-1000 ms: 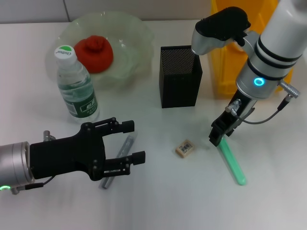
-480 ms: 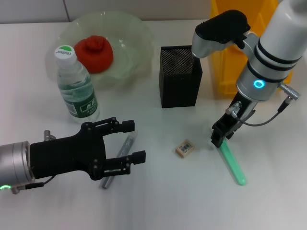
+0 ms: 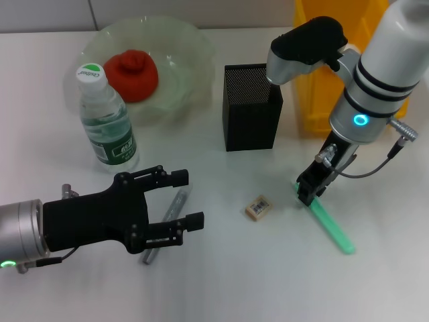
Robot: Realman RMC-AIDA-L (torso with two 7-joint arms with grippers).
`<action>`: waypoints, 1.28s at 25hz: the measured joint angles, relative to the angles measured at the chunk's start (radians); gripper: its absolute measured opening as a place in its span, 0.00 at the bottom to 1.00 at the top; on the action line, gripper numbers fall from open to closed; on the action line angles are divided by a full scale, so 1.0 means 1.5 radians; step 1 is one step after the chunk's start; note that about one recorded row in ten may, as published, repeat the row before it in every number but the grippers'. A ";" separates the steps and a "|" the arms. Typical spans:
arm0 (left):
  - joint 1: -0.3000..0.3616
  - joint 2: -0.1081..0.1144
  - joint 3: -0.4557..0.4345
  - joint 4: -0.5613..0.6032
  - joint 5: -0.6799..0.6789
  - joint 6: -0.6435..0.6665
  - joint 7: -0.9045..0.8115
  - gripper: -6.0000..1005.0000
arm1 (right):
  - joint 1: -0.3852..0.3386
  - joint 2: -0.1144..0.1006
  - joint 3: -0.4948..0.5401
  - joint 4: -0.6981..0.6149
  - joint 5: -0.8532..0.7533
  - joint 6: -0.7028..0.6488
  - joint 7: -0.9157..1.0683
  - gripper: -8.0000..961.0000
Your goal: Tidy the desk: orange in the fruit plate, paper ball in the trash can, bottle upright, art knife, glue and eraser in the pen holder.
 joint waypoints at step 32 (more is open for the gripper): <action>0.003 0.001 -0.005 -0.002 -0.005 -0.002 0.000 0.78 | -0.202 -0.007 0.006 -0.328 0.183 -0.003 -0.076 0.19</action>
